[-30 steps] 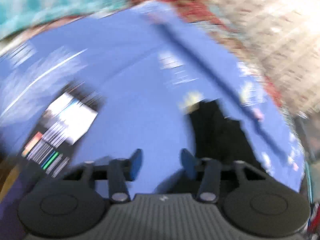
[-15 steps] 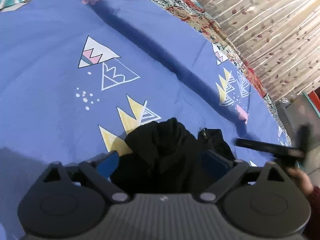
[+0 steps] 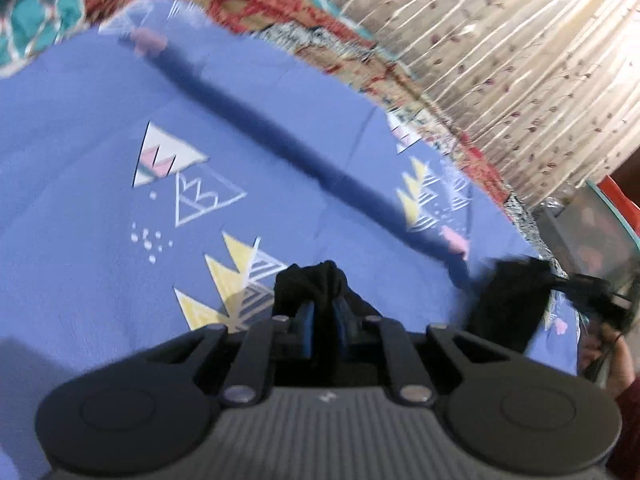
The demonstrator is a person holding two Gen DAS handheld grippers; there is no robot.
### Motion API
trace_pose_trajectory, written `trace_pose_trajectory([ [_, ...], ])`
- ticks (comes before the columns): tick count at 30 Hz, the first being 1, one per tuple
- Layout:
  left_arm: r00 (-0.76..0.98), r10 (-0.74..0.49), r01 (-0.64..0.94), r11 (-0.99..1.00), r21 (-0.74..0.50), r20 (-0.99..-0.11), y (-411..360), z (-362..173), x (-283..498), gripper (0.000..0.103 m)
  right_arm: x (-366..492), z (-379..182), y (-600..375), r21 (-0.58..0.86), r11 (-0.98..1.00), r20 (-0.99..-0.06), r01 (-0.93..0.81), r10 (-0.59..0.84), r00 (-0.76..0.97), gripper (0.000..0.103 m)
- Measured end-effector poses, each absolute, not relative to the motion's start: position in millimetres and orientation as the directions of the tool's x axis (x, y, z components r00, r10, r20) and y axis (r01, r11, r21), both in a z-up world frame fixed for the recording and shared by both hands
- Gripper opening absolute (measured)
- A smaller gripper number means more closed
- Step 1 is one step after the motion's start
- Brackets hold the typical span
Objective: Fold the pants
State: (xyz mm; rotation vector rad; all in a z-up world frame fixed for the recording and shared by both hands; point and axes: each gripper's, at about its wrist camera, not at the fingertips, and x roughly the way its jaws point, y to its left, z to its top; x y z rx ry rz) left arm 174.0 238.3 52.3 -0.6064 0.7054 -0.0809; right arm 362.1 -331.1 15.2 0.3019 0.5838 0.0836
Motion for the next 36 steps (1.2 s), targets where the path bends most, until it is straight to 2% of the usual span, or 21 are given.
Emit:
trace_pose_trajectory([
  [3, 0.770, -0.262, -0.108, 0.845, -0.524, -0.582, 233, 63, 167, 0.011, 324, 32, -408, 0.380, 0.892, -0.481, 0.243, -0.033, 0.876, 0.007],
  [5, 0.763, -0.257, -0.105, 0.856, -0.506, -0.593, 226, 65, 166, 0.010, 290, 36, -442, 0.370, 0.856, -0.455, 0.362, -0.173, 0.874, 0.007],
  [7, 0.751, -0.265, -0.097, 0.862, -0.497, -0.605, 219, 64, 169, 0.010, 251, 28, -467, 0.420, 0.789, -0.446, 0.448, -0.250, 0.859, 0.007],
  [9, 0.731, -0.276, -0.084, 0.872, -0.483, -0.624, 209, 60, 175, 0.010, 218, 13, -498, 0.434, 0.729, -0.489, 0.530, -0.304, 0.818, 0.007],
  [12, 0.712, -0.264, -0.074, 0.893, -0.443, -0.651, 193, 56, 179, 0.010, 175, -23, -505, 0.363, 0.670, -0.571, 0.647, -0.389, 0.723, 0.008],
  [13, 0.706, -0.261, -0.072, 0.899, -0.433, -0.658, 189, 55, 180, 0.010, 163, -38, -501, 0.356, 0.646, -0.600, 0.675, -0.397, 0.695, 0.011],
  [15, 0.692, -0.242, -0.080, 0.911, -0.405, -0.681, 183, 53, 182, 0.010, 140, -66, -493, 0.368, 0.599, -0.670, 0.711, -0.360, 0.650, 0.026],
  [16, 0.685, -0.233, -0.083, 0.916, -0.392, -0.690, 181, 52, 183, 0.010, 128, -78, -490, 0.377, 0.570, -0.704, 0.729, -0.335, 0.626, 0.043],
  [17, 0.679, -0.226, -0.087, 0.920, -0.381, -0.699, 180, 52, 184, 0.010, 114, -87, -485, 0.389, 0.535, -0.723, 0.750, -0.327, 0.608, 0.046],
  [20, 0.668, -0.206, -0.095, 0.930, -0.356, -0.715, 178, 52, 185, 0.012, 62, -96, -470, 0.434, 0.444, -0.723, 0.784, -0.347, 0.597, 0.045],
  [22, 0.670, -0.191, -0.093, 0.937, -0.336, -0.718, 178, 54, 187, 0.018, 28, -85, -460, 0.387, 0.360, -0.733, 0.849, -0.439, 0.520, 0.046],
  [24, 0.676, -0.161, -0.096, 0.948, -0.302, -0.720, 178, 56, 192, 0.041, 10, -69, -456, 0.377, 0.343, -0.710, 0.860, -0.489, 0.507, 0.046],
  [25, 0.681, -0.147, -0.097, 0.953, -0.287, -0.717, 176, 57, 196, 0.059, 8, -58, -447, 0.385, 0.377, -0.687, 0.843, -0.493, 0.534, 0.046],
  [26, 0.688, -0.145, -0.084, 0.957, -0.277, -0.711, 174, 58, 200, 0.065, 10, -46, -440, 0.393, 0.423, -0.670, 0.817, -0.477, 0.569, 0.046],
  [29, 0.685, -0.161, -0.018, 0.971, -0.237, -0.711, 160, 53, 220, 0.072, 37, -22, -408, 0.456, 0.526, -0.656, 0.718, -0.347, 0.671, 0.046],
  [33, 0.651, -0.140, 0.034, 0.987, -0.156, -0.746, 135, 37, 244, 0.072, 88, -32, -393, 0.533, 0.547, -0.702, 0.646, -0.141, 0.698, 0.050],
  [36, 0.627, -0.096, 0.049, 0.995, -0.083, -0.773, 122, 21, 256, 0.064, 128, -49, -384, 0.469, 0.541, -0.781, 0.699, -0.116, 0.614, 0.068],
])
